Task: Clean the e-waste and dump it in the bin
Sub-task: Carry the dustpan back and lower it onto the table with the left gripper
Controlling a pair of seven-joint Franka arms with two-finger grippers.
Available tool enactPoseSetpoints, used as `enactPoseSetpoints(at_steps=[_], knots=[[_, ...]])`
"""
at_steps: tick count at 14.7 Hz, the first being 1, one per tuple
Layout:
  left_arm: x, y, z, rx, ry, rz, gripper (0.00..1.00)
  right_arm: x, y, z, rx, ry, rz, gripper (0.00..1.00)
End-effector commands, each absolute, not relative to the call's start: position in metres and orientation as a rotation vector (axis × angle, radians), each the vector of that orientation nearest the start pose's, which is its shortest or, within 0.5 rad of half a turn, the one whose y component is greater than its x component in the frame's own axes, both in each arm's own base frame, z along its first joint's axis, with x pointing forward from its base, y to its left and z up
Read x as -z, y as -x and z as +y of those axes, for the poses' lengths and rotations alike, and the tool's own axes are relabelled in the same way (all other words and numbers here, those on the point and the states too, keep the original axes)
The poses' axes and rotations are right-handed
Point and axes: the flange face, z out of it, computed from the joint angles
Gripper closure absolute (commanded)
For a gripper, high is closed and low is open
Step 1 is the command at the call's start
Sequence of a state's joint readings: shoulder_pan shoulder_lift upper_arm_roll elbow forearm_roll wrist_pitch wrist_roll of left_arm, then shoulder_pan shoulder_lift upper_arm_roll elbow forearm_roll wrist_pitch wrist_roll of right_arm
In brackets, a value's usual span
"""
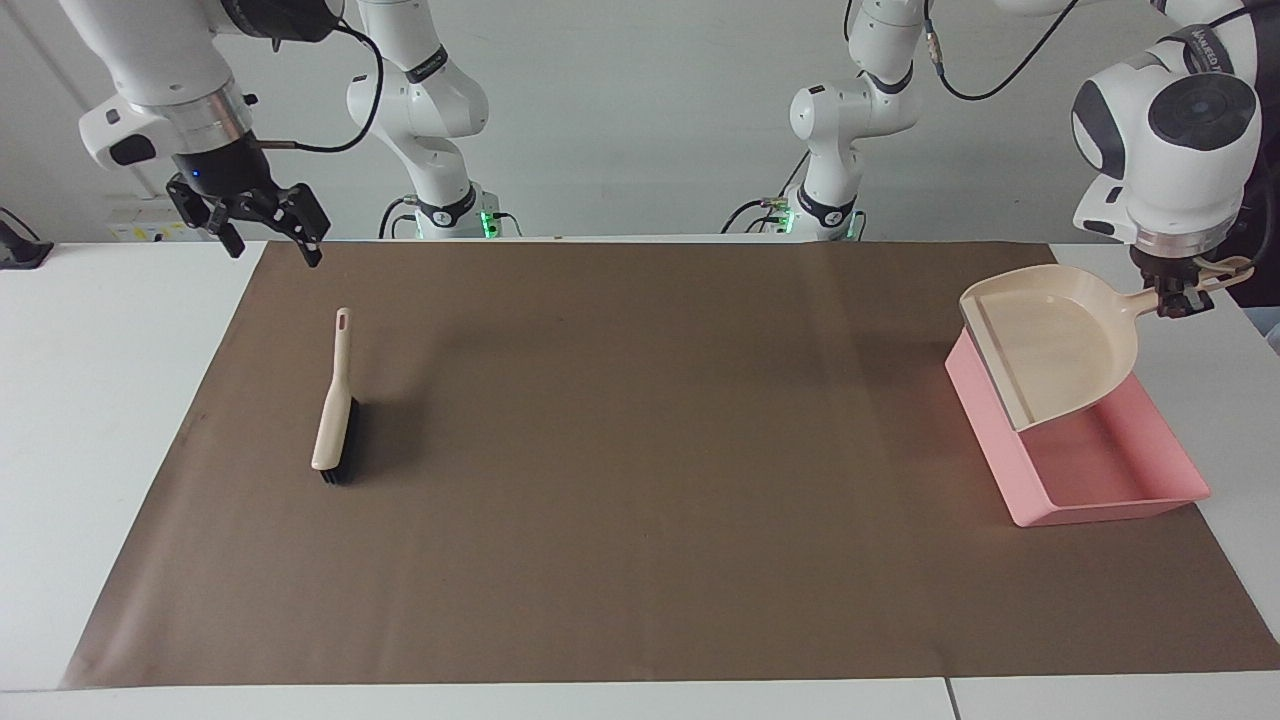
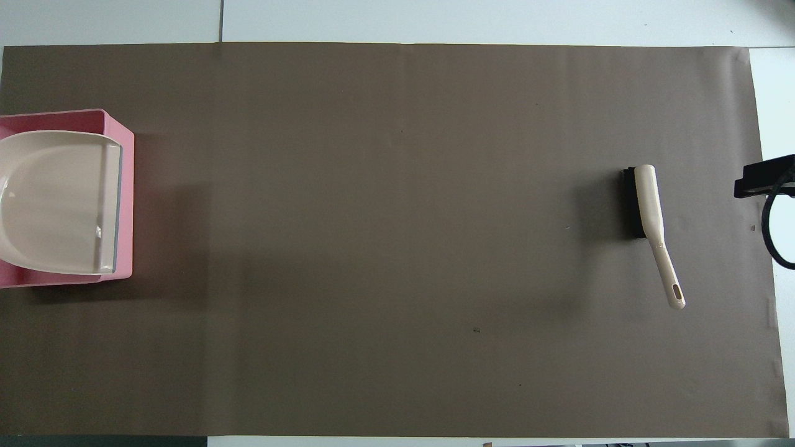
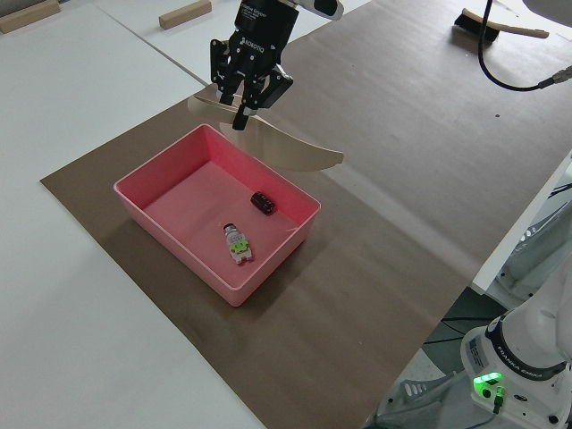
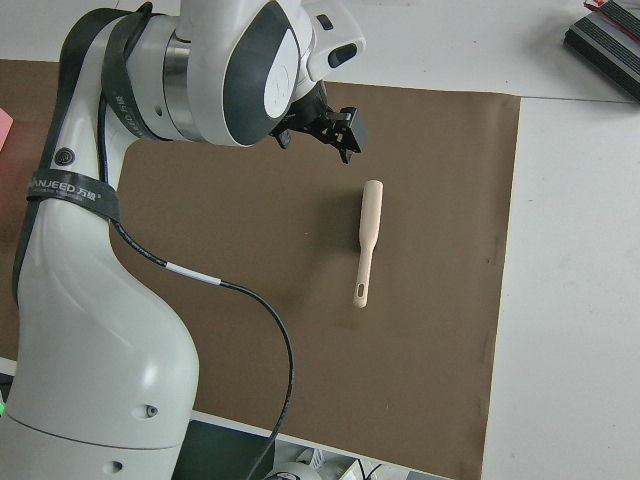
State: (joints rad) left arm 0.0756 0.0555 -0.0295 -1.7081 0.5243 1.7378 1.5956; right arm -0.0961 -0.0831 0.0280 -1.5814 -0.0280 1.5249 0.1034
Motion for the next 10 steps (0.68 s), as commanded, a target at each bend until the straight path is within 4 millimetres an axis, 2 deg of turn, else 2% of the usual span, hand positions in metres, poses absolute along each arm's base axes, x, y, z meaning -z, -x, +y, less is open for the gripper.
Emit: enactPoseSetpoints(at_steps=[1,2,4,6,9,10], knots=[[-0.525,-0.553,0.027,-0.453,1.798,2.140,1.00,-0.655,-0.540,-0.048,-0.025,3.146,0.359,0.00],[-0.512,-0.549,0.007,-0.418,1.781,2.166,1.00,-0.655,-0.538,-0.048,-0.038,3.148,0.360,0.00],[-0.487,-0.544,-0.019,-0.379,1.830,2.164,1.00,-0.654,-0.536,-0.046,-0.043,3.147,0.358,0.00],[-0.465,-0.544,-0.051,-0.331,1.776,2.222,1.00,-0.651,-0.531,-0.043,-0.062,3.148,0.353,0.00],[-0.427,-0.547,-0.072,-0.285,1.798,2.273,1.00,-0.650,-0.533,-0.038,-0.047,3.149,0.340,0.00],[-0.413,-0.548,-0.080,-0.284,1.782,2.293,1.00,-0.649,-0.533,-0.045,-0.050,3.146,0.359,0.00]])
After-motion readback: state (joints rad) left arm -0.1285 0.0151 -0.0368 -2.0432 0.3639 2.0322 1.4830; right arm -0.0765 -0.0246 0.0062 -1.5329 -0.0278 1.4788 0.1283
